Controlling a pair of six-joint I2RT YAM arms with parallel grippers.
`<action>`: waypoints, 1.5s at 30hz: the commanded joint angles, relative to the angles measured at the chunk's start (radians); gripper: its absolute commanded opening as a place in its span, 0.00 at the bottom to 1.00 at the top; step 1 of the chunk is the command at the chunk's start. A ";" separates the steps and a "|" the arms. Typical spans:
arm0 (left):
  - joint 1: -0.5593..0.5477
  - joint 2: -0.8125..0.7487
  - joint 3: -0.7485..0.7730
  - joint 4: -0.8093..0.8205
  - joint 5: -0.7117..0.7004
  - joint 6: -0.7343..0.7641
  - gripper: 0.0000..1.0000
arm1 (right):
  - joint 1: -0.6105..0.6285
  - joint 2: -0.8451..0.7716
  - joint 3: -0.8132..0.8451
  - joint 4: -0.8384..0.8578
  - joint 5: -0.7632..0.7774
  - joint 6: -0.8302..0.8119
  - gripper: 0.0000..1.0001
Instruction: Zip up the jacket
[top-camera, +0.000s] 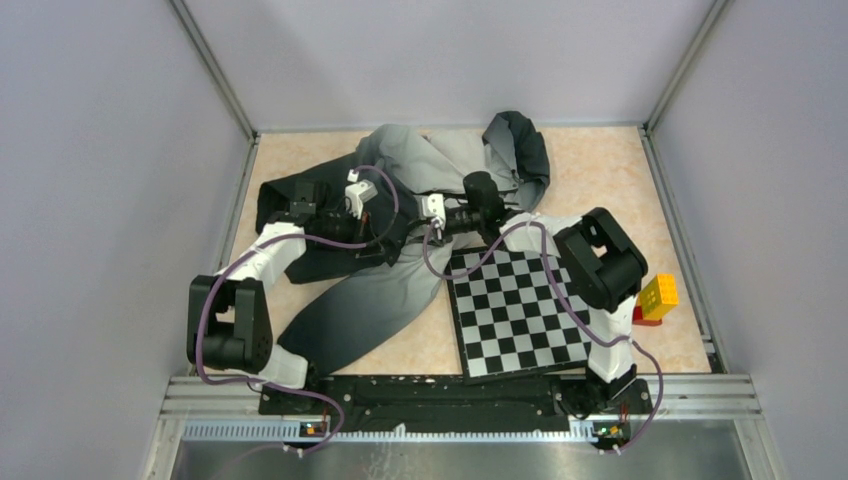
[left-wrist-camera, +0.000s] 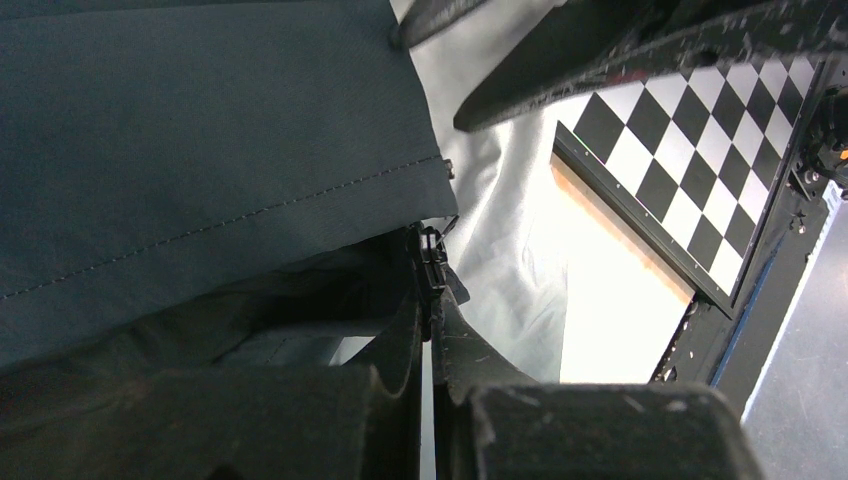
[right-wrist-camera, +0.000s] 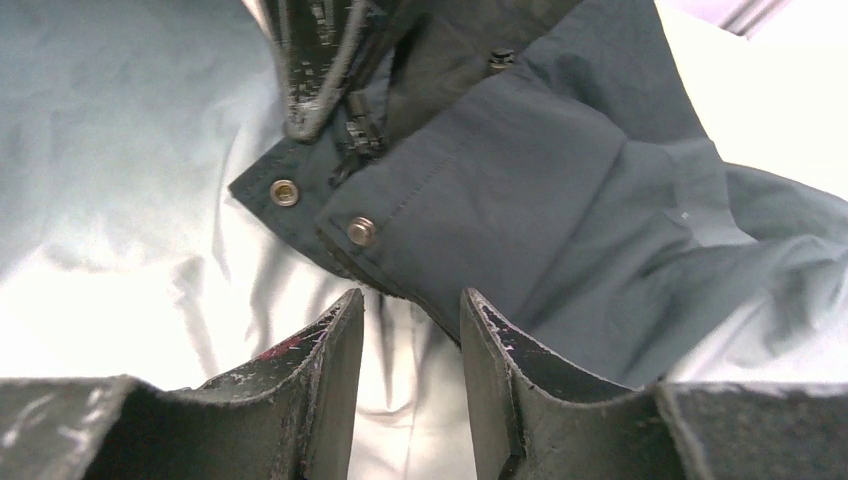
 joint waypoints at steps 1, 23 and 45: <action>0.006 0.019 0.024 0.003 0.031 0.002 0.00 | 0.034 -0.023 0.024 0.027 -0.029 -0.117 0.39; 0.005 0.009 0.012 0.004 0.041 0.007 0.00 | 0.066 0.049 0.116 0.023 0.060 -0.133 0.28; -0.057 -0.104 -0.009 0.071 -0.048 0.111 0.00 | -0.038 0.039 0.190 0.185 -0.107 0.493 0.00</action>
